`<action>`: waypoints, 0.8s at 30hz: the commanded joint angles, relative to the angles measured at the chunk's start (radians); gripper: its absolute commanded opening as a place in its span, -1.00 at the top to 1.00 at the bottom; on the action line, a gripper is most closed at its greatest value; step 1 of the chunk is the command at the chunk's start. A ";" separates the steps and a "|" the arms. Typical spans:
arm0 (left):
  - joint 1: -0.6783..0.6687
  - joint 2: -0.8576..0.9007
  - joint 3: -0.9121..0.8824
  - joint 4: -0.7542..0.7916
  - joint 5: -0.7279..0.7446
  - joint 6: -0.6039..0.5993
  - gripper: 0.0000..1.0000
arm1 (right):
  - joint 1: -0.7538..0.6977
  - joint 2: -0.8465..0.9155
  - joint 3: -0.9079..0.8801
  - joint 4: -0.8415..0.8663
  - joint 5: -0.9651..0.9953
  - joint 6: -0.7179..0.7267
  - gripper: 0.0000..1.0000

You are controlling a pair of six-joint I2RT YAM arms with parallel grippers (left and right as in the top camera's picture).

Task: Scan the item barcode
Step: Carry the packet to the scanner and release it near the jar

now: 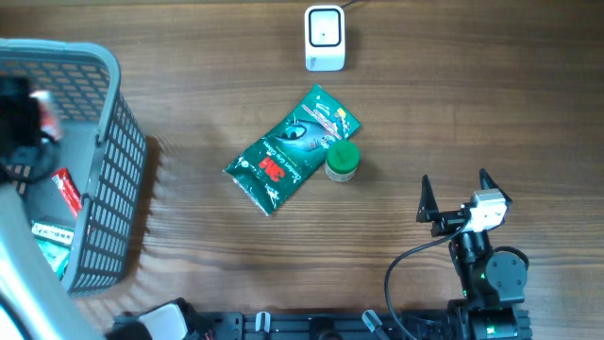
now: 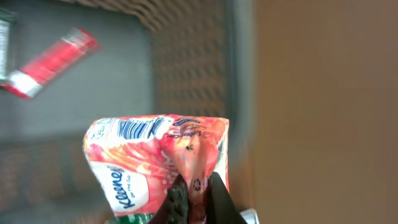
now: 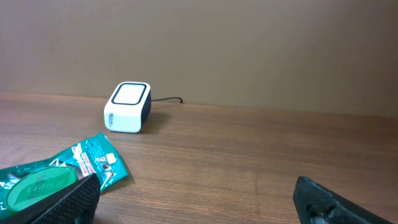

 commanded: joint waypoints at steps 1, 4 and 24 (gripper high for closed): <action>-0.260 -0.042 0.007 0.016 0.025 0.002 0.92 | 0.000 0.000 -0.001 0.004 0.009 0.010 -1.00; -0.481 -0.019 0.000 0.001 -0.056 -0.062 0.92 | 0.000 0.000 -0.001 0.004 0.009 0.010 -1.00; -1.073 0.450 -0.283 0.076 -0.234 -0.903 0.92 | 0.000 0.000 -0.001 0.004 0.009 0.010 -1.00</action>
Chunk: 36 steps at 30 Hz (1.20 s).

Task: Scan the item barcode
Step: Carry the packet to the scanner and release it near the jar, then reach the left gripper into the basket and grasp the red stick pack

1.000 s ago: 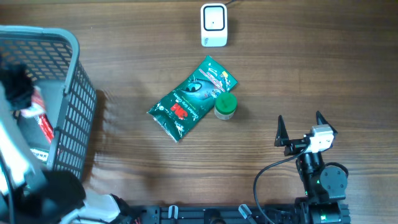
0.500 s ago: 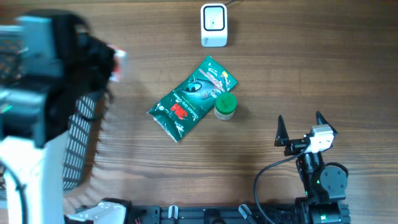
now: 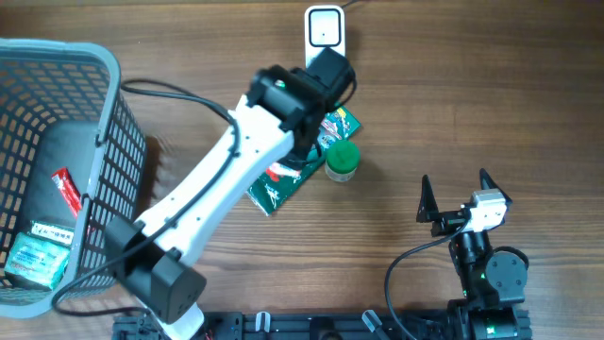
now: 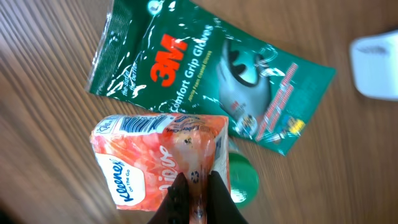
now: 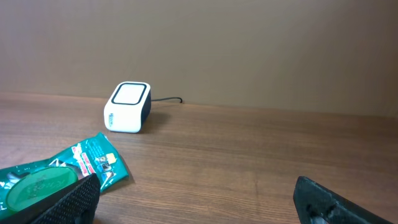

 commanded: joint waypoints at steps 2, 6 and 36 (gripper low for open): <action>-0.008 0.051 -0.119 0.111 -0.001 -0.176 0.92 | 0.000 0.000 -0.001 0.004 0.009 0.010 -1.00; -0.005 0.074 -0.229 0.224 0.069 -0.237 0.92 | 0.000 0.000 -0.001 0.004 0.009 0.010 -1.00; 0.918 -0.525 -0.001 0.297 0.372 0.758 -0.50 | 0.000 0.000 -0.001 0.004 0.009 0.010 -1.00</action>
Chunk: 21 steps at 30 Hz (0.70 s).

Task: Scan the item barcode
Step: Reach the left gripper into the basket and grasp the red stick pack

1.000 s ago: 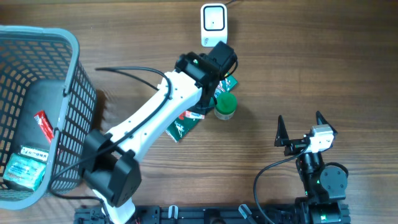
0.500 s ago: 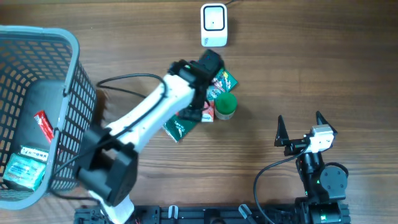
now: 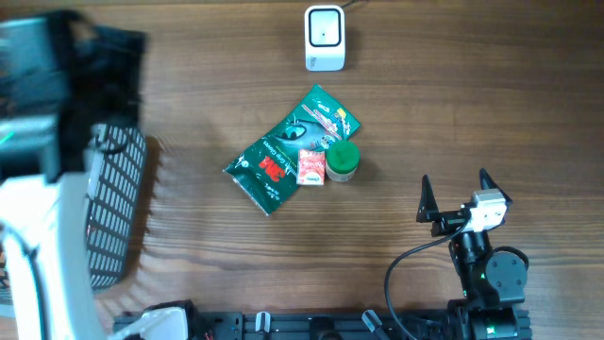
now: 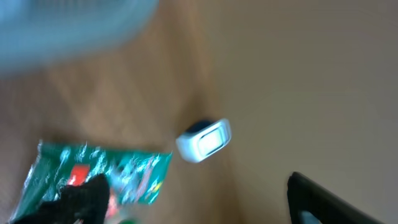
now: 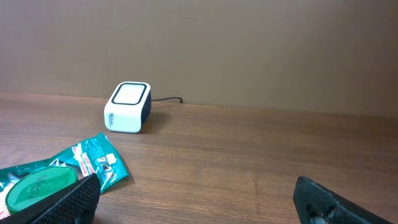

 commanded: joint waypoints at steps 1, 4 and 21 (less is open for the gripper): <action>0.202 -0.113 0.046 -0.001 -0.058 0.156 -0.32 | 0.000 0.000 -0.001 0.004 0.009 0.010 -1.00; 0.326 -0.130 0.046 -0.100 -0.270 0.053 -0.78 | 0.000 0.000 -0.001 0.004 0.009 0.010 -1.00; 0.478 0.291 0.024 -0.328 -0.447 0.210 -0.77 | 0.000 0.000 -0.001 0.004 0.009 0.010 -1.00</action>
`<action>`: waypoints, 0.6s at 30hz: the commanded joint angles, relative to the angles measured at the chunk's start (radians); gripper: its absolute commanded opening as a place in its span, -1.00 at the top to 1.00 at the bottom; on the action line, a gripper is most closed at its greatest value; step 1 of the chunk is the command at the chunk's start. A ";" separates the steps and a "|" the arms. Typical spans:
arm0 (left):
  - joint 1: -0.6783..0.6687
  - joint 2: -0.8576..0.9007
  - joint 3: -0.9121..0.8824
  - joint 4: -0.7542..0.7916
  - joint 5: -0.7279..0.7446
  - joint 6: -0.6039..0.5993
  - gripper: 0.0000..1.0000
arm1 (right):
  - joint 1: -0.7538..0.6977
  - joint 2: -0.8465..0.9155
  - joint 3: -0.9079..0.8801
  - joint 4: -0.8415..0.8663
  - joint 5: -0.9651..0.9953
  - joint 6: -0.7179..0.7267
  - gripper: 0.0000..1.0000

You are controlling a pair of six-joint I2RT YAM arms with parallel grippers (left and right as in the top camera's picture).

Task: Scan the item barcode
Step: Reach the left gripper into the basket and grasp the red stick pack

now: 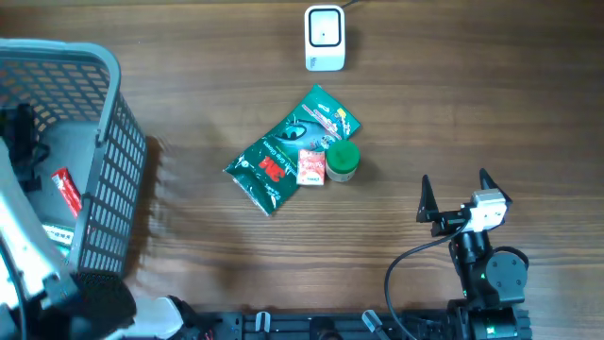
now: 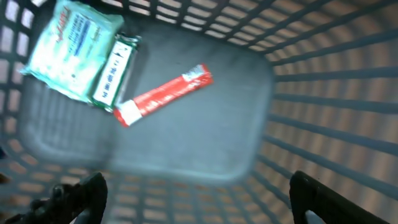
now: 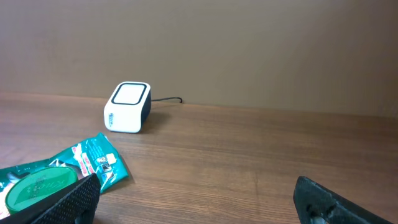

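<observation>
The white scanner [image 1: 324, 38] stands at the far middle of the table and shows in the right wrist view too as the scanner [image 3: 127, 107]. A pink tissue pack [image 1: 311, 167] lies on the green 3M glove pack [image 1: 283, 151], beside a green-lidded jar [image 1: 342, 161]. My left gripper [image 2: 196, 208] is open inside the grey basket [image 1: 104, 142], above a red sachet [image 2: 163, 94] and a pale green pack [image 2: 74, 40]. The right gripper [image 3: 196, 199] stays open low over the table at the near right, holding nothing.
A second, dark-edged pack [image 2: 115, 71] lies against the pale green one on the basket floor. Mesh basket walls [image 2: 323, 93] surround my left gripper. The scanner cable [image 3: 168, 99] runs off behind the scanner. Bare wood [image 1: 491, 94] stretches between the items and the right arm.
My left gripper was above the basket's side with its camera turned toward the scanner; now it is down inside the basket, facing the packs on the floor. The tissue pack and right arm are unchanged.
My left gripper was shut on the pink tissue pack over the basket. Then it held the pack above the 3M glove pack near the scanner. Later the pack lay on the table by the jar and the gripper was open, back at the basket, where it now hangs inside.
</observation>
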 commanded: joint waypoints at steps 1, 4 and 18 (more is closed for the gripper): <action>0.011 0.056 -0.040 -0.006 -0.064 0.101 -0.78 | 0.000 0.000 -0.001 0.004 0.009 0.010 -1.00; 0.010 0.056 -0.120 0.056 -0.064 0.198 -0.84 | 0.000 0.000 -0.001 0.004 0.009 0.010 -0.99; 0.026 0.056 -0.532 0.448 -0.060 0.488 -1.00 | 0.000 0.000 -0.001 0.004 0.009 0.010 -1.00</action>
